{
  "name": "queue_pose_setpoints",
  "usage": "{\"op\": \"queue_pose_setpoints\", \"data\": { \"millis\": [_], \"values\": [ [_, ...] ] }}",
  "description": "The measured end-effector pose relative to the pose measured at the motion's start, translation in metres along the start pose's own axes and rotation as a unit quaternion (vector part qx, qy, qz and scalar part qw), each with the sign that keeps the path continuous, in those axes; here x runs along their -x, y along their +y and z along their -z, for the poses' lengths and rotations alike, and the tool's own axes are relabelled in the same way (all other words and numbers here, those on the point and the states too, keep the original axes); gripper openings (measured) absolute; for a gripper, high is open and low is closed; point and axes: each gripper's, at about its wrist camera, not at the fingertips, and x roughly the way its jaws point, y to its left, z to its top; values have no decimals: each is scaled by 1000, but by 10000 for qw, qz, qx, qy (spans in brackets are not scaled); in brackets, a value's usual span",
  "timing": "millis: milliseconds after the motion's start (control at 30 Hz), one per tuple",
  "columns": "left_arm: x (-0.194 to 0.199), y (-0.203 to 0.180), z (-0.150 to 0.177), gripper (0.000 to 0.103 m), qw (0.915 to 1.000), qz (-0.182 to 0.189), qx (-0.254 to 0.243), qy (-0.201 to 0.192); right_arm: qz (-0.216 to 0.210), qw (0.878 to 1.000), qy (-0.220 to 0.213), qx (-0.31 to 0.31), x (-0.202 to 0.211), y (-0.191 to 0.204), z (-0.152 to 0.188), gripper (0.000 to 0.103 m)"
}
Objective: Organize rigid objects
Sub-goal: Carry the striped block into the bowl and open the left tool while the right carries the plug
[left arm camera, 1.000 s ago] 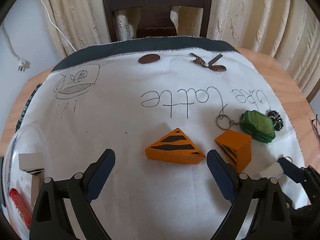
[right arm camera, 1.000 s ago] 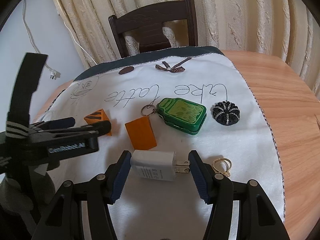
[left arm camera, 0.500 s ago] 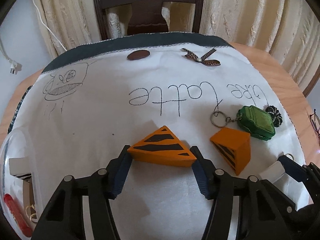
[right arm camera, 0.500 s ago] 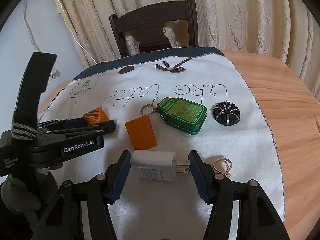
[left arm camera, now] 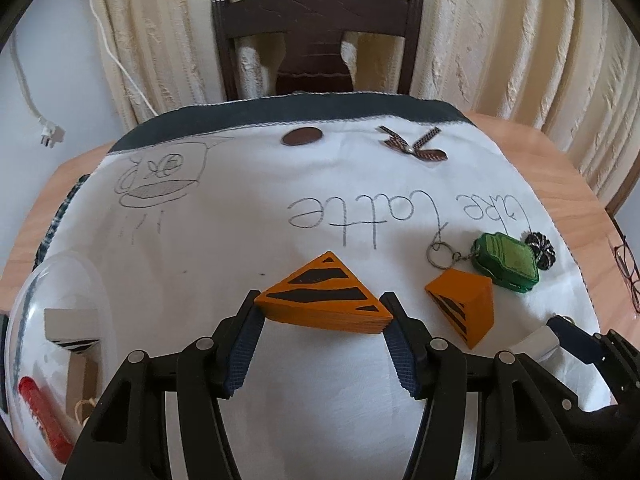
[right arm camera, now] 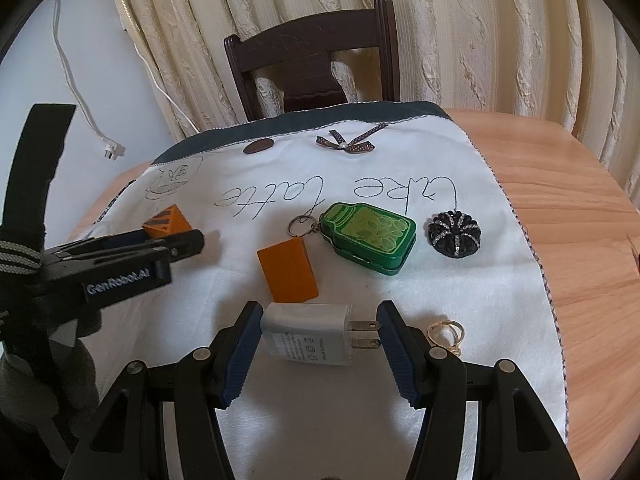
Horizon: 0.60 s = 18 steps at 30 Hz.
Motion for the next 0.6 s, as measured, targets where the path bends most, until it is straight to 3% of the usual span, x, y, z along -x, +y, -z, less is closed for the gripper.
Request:
{"op": "queue_pose_setpoints", "data": {
  "millis": [600],
  "values": [
    [33,52,1,60,9962,-421,617,-449,30,10000,-14,26,-2,1,1,62]
  ]
}}
